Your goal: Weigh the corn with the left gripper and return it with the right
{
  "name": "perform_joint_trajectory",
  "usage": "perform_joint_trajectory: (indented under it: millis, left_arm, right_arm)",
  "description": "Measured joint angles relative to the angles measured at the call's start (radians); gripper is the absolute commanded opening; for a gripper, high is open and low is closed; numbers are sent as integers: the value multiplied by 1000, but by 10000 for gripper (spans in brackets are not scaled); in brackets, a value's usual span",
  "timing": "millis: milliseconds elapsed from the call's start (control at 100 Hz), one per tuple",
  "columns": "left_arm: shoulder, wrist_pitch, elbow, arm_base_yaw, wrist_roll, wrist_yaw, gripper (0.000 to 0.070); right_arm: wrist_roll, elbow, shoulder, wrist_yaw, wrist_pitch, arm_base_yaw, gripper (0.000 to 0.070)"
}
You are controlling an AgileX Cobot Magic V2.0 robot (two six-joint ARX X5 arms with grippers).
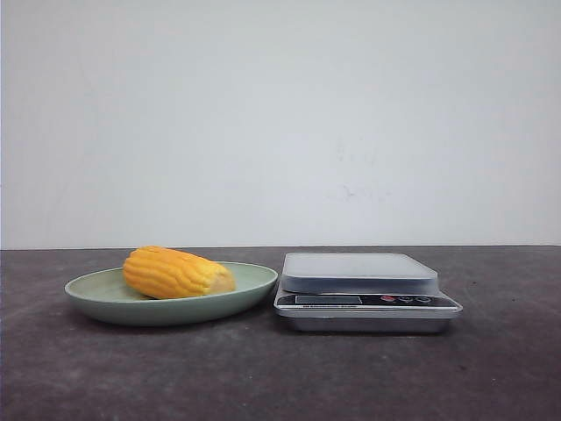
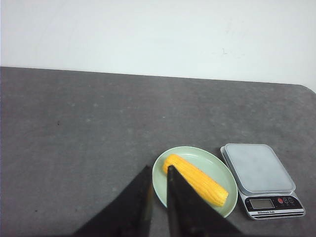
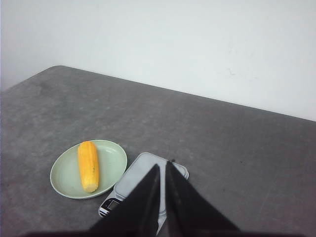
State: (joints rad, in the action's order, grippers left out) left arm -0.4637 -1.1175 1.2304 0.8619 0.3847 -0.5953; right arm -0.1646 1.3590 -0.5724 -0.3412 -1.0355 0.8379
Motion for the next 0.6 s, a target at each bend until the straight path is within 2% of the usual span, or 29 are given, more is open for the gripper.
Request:
perform_joint_trajectory:
  millis: [290,410,600]
  left_arm:
    - [0,0,0,-25,0,0,12]
    - [0,0,-1,-145,0,0,12]
    - [21,26,-48,-412,1,0,12]
  right_arm:
    - [0,0,0,0,0,0,10]
    - [0,0,0,0,0,0,10]
    - [0,0,0,0,0,0,10]
